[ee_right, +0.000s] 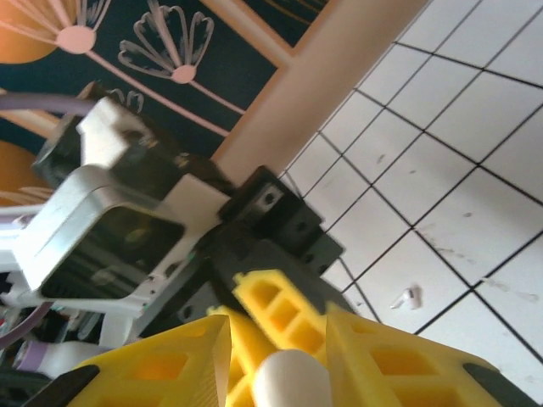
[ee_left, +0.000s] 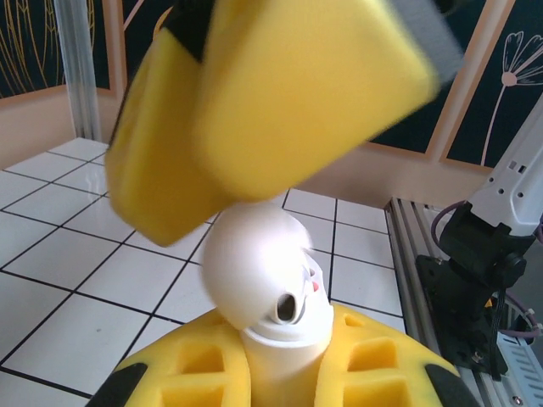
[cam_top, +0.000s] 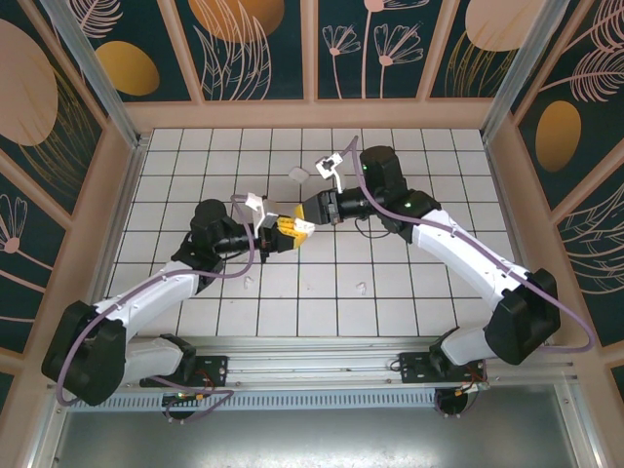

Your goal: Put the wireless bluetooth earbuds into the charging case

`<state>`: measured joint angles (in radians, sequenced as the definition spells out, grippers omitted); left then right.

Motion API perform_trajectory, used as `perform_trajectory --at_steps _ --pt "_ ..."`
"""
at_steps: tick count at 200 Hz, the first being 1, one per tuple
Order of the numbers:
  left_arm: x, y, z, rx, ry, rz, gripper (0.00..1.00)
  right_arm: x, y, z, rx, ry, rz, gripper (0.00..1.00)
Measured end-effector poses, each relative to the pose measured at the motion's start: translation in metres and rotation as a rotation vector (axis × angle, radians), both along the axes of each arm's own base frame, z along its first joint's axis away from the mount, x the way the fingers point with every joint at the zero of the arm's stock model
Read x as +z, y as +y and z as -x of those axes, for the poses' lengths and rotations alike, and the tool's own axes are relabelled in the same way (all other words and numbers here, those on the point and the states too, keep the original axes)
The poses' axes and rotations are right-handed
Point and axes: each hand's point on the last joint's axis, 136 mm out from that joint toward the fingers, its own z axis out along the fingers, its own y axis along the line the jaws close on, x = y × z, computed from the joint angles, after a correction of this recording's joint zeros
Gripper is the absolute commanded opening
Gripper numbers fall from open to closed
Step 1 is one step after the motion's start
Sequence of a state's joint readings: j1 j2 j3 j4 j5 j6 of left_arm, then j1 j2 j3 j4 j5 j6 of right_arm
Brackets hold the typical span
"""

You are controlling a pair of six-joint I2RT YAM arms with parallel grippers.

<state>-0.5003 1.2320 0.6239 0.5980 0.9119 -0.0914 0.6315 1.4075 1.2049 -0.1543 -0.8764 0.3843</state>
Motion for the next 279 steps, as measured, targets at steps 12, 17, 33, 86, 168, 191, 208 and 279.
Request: perform_trajectory --at_steps 12,17,33,86,168,191,208,279 --pt "0.0 -0.001 -0.002 0.002 0.007 0.001 0.0 0.001 0.001 0.004 0.02 0.005 -0.006 0.35" --pt "0.0 -0.001 -0.002 0.002 0.008 0.001 0.0 0.001 0.001 0.005 0.025 0.006 -0.008 0.35" --pt "0.0 -0.001 -0.003 0.004 0.014 0.001 0.0 0.002 0.001 0.008 0.039 0.009 -0.012 0.35" --pt "-0.002 -0.003 -0.002 0.001 0.041 0.001 0.0 -0.001 -0.001 0.009 0.036 0.0 0.006 0.33" --pt "0.005 -0.004 -0.008 0.025 0.162 0.041 0.0 -0.004 -0.015 -0.002 -0.089 -0.102 0.035 0.14" --pt "0.008 -0.006 -0.011 0.025 0.216 0.052 0.0 -0.004 -0.02 -0.008 -0.145 -0.151 0.033 0.14" --pt "0.01 -0.007 -0.013 0.027 0.24 0.058 0.0 -0.003 -0.023 -0.011 -0.178 -0.183 0.03 0.16" --pt "0.022 0.003 -0.047 0.219 0.202 0.066 0.0 0.024 -0.061 -0.028 -0.411 -0.303 0.046 0.49"
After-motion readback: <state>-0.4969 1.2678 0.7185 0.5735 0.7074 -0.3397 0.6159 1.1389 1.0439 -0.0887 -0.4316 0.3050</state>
